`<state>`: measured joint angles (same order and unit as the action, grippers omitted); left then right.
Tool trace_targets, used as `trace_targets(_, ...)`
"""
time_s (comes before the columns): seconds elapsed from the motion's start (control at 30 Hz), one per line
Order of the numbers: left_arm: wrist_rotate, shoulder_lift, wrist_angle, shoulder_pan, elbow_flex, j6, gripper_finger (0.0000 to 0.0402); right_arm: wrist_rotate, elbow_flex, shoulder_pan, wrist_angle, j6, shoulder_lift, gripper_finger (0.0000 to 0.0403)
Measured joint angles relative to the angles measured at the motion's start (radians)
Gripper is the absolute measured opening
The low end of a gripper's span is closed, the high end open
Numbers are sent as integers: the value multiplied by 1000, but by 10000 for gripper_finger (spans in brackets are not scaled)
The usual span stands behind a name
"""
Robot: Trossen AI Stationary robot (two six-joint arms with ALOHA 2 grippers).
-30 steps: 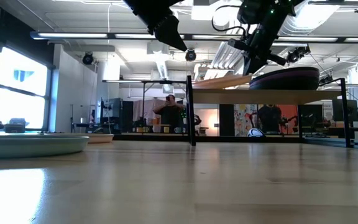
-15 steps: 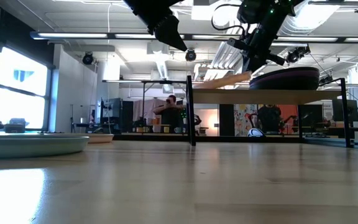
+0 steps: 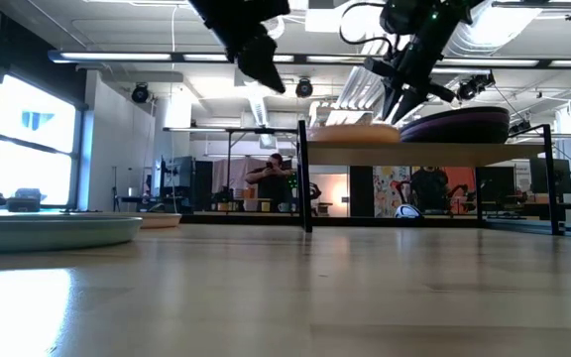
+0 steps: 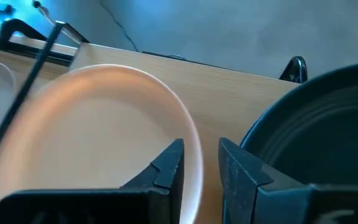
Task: Place and stack plates onto a shelf
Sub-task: Stack the white plate on top of the light brown plate on the shelf
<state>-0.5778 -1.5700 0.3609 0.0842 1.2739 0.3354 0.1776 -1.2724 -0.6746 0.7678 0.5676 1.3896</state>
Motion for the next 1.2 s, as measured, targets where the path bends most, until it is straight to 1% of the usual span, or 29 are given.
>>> trace_targets(0.2, -15, 0, 256, 19, 0, -183, 122, -96, 0, 0, -26, 0, -35, 78)
trace_targets(0.37, 22, 0, 457, 64, -1, -308, 122, -189, 0, 17, -35, 0, -61, 78)
trace_targets(0.5, 53, 0, 562, 125, -2, -375, 122, -242, 0, 46, -34, 0, -68, 78)
trace_targets(0.63, 169, 0, 572, 207, -33, -446, 122, -252, 0, 84, -34, -5, -68, 78)
trace_targets(0.8, 296, -1, 573, 301, -137, -517, 122, -253, 0, 120, -33, -9, -68, 78)
trace_targets(0.97, 307, -2, 569, 356, -222, -543, 122, -253, 0, 138, -32, -10, -68, 78)
trace_targets(1.2, 307, -2, 555, 392, -299, -555, 122, -253, 0, 141, -32, 8, -68, 78)
